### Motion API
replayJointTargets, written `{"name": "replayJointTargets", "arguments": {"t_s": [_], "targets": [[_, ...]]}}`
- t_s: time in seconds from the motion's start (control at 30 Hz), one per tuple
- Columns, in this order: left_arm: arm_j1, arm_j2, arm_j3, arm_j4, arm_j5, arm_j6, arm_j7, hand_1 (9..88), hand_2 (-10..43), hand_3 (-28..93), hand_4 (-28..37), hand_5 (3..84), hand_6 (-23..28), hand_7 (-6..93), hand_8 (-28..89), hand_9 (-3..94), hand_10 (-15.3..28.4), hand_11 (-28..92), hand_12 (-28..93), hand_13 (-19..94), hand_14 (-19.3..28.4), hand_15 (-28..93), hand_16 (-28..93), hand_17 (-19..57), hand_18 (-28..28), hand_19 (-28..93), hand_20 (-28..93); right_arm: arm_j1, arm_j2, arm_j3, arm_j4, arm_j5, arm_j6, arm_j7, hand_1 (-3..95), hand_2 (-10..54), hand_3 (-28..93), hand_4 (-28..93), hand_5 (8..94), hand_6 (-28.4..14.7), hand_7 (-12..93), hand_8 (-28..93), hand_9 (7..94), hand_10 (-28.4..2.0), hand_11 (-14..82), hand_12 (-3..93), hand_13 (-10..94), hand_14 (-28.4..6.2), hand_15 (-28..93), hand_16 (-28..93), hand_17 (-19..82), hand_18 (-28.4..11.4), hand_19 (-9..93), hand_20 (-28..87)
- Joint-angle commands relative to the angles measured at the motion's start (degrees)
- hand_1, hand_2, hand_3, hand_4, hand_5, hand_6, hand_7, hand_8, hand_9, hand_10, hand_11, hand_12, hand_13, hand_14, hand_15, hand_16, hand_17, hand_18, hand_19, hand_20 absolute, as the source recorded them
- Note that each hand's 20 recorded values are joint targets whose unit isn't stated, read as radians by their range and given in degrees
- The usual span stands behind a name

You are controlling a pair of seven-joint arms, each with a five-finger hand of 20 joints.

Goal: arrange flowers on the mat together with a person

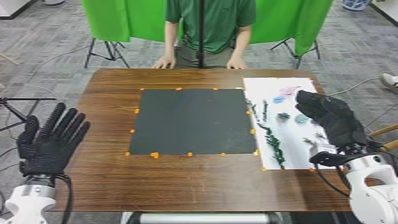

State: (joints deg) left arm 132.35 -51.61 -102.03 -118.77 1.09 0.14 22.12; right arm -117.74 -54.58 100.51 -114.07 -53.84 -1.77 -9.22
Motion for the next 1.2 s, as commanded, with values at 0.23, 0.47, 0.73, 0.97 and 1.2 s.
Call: {"name": "replayJointTargets", "arguments": {"t_s": [0.23, 0.47, 0.73, 0.97, 1.2], "targets": [[0.02, -0.91, 0.37, 0.4, -0.24, -0.9, -0.57, 24.2, 10.3, 69, -28.3, 37.9, 6.5, 2.6, -8, 33.2, 12.4, 10, 5, 22, 10.7, 17, -8, -2.0, 9.4, 18, 10, -0.54, 1.11, -0.37, -0.73, 0.2, 0.96, -0.79, 22.3, 0.8, 71, -21, 56.0, -0.8, 13, -12, 46.0, -10.0, 5.5, 7.8, 31, -11.5, 12, 6, 16, -14.1, 4, 18], [0.3, -1.03, 0.29, 0.32, -0.23, -0.84, -0.37, 24.2, 10.3, 69, -28.3, 37.9, 6.5, 2.6, -8, 33.1, 12.4, 10, 5, 22, 10.7, 17, -8, -2.0, 9.4, 18, 10, -0.49, 1.54, 0.07, -0.76, 0.54, 1.41, -0.96, 22.2, 0.7, 71, -21, 56.1, -0.7, 13, -12, 46.2, -10.0, 5.5, 7.8, 31, -11.2, 11, 6, 16, -14.1, 4, 18], [1.44, -1.12, -0.38, -0.06, -0.64, -0.44, 0.04, 24.3, 10.2, 69, -28.3, 37.8, 6.5, 2.7, -8, 33.2, 12.4, 10, 5, 22, 10.8, 17, -8, -1.9, 9.4, 18, 10, 0.69, 1.42, -1.03, -0.43, -0.23, 0.94, 0.12, 22.5, 0.0, 71, -21, 56.1, -0.8, 13, -12, 46.1, -10.0, 5.5, 7.8, 31, -11.0, 12, 6, 16, -13.9, 4, 18], [-0.05, -0.41, 0.44, 0.48, -0.27, -0.87, -0.13, 24.3, 10.3, 69, -28.3, 37.9, 6.5, 2.7, -8, 33.2, 12.4, 11, 5, 21, 10.9, 17, -8, -2.0, 9.4, 18, 10, -0.62, 0.43, 0.06, -1.07, -3.22, 1.52, 1.34, 29.7, -9.0, 74, -22, 55.7, -0.3, 14, -12, 46.5, -9.1, 5.7, 8.1, 32, -10.4, 12, 6, 16, -13.7, 4, 18], [1.05, -1.0, 0.24, 0.38, -1.27, 0.03, -0.62, 24.3, 10.3, 69, -28.3, 38.0, 6.5, 2.8, -8, 33.2, 12.4, 11, 5, 22, 11.2, 18, -7, -2.0, 9.4, 18, 10, -1.03, 0.27, 0.12, -1.21, -2.78, 1.36, 1.89, 30.8, -9.5, 74, -22, 55.8, -0.3, 15, -12, 46.8, -8.7, 5.8, 8.3, 33, -10.7, 12, 6, 17, -13.7, 4, 18]]}}
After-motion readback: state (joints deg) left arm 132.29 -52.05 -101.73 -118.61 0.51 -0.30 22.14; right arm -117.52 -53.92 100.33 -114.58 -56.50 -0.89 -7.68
